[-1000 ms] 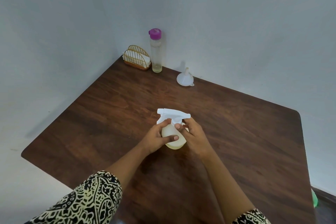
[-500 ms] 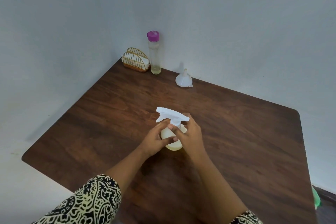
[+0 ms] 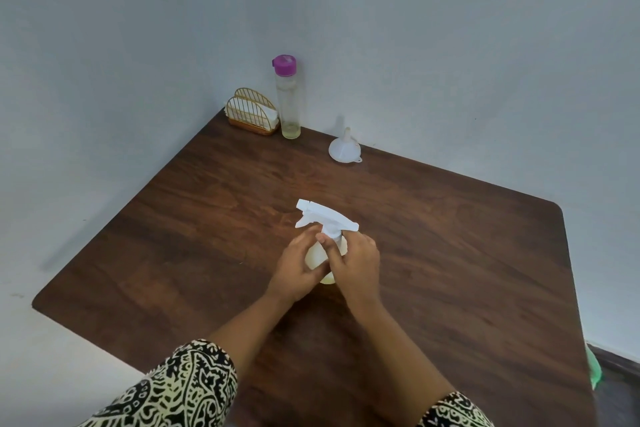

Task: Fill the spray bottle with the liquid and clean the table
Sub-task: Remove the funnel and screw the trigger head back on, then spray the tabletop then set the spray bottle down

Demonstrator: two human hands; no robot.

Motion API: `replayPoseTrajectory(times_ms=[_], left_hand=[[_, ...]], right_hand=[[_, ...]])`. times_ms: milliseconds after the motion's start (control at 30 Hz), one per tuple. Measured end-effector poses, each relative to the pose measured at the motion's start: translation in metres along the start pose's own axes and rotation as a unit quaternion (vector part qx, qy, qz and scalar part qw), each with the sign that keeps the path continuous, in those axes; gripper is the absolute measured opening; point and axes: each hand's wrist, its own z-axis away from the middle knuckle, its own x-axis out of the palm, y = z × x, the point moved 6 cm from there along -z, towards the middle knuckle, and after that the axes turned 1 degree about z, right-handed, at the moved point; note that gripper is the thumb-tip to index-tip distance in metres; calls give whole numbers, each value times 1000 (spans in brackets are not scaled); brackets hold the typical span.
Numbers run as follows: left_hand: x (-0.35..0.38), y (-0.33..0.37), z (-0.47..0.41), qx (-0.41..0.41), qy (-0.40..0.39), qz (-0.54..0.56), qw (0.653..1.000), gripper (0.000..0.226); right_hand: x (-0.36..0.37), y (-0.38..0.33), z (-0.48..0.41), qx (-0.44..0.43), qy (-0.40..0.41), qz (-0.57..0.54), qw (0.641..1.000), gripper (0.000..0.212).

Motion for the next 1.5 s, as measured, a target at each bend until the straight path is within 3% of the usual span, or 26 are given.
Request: replayPoseTrajectory(times_ms=[167, 233, 300, 367, 500, 567, 633, 700, 833, 933, 1033, 1167, 1300, 1500], left_hand=[[4, 14, 6, 17, 37, 20, 999, 37], [5, 13, 8, -9, 20, 40, 999, 40], [5, 7, 8, -46, -14, 49, 998, 46], [5, -1, 6, -76, -50, 53, 994, 53], [1, -5, 6, -129, -100, 63, 985, 59], [0, -5, 6, -140, -126, 58, 980, 57], [-2, -8, 4, -158, -146, 59, 975, 58], [-1, -10, 4, -175, -173, 65, 967, 60], [3, -8, 11, -203, -242, 49, 948, 70], [2, -8, 17, -209, -285, -54, 934, 91], [-21, -11, 25, -209, -237, -222, 922, 91], [-82, -35, 49, -236, -92, -354, 900, 83], [-134, -66, 90, -302, -33, -393, 868, 84], [-140, -90, 127, -329, -51, -387, 860, 80]], right_hand=[[-3, -3, 6, 5, 48, 16, 999, 37], [-6, -2, 4, 17, 42, 18, 999, 31], [-10, -3, -1, 23, 24, 21, 999, 39], [-12, -7, -7, 6, -1, 29, 1000, 47], [-13, -1, -16, 30, -120, -34, 992, 28], [-6, 5, -14, 44, -217, -118, 968, 26], [-2, 6, -10, 43, -278, -167, 945, 38], [-1, 2, -11, 39, -300, -169, 938, 48], [5, -11, -14, 11, -324, -166, 931, 44], [9, -11, -7, 26, -325, -214, 921, 40], [2, -9, 2, 22, -296, -185, 937, 30], [-7, -15, 28, -35, -244, -199, 948, 29], [-13, -17, 62, -18, -242, -233, 942, 34], [-15, -12, 101, 20, -291, -218, 932, 65]])
